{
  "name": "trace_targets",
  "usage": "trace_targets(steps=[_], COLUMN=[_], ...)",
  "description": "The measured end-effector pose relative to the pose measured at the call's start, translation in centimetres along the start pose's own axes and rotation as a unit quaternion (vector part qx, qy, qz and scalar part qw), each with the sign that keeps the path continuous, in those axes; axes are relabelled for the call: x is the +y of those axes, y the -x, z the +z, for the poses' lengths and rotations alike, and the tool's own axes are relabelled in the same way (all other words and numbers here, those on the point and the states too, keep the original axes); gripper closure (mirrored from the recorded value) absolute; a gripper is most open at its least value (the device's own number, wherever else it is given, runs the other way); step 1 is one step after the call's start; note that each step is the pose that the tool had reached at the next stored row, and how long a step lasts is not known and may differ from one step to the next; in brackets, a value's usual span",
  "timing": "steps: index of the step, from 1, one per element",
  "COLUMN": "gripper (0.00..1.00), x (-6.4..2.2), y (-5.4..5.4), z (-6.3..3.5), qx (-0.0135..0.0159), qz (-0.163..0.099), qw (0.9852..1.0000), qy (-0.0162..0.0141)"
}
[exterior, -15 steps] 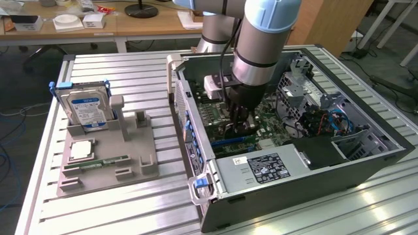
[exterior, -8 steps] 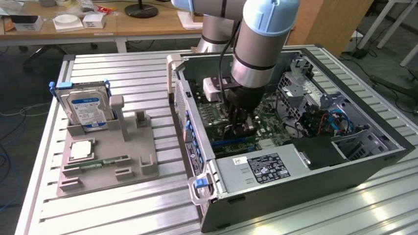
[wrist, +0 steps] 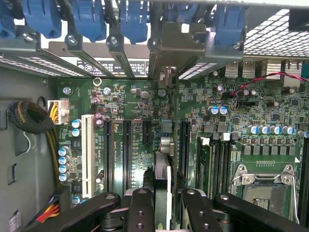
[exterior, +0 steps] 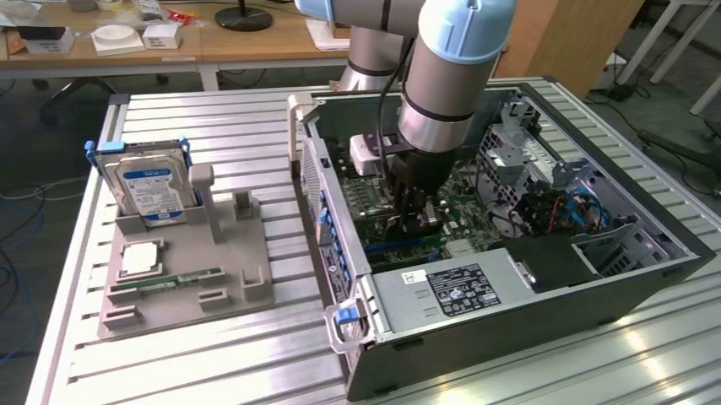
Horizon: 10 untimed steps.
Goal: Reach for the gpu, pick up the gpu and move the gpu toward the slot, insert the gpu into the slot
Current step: 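Insert the gpu into the slot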
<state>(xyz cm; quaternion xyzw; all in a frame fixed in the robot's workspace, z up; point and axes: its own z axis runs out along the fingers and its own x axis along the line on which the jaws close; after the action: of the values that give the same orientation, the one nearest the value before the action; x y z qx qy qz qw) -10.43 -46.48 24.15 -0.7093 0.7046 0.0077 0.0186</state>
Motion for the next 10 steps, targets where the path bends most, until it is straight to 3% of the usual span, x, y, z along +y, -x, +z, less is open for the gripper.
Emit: trace_targets(steps=[10], gripper=[0.73], x=[0.0], y=[0.0], z=[0.22], qx=[0.0001], qz=[0.0], qw=[1.0], qy=[0.0])
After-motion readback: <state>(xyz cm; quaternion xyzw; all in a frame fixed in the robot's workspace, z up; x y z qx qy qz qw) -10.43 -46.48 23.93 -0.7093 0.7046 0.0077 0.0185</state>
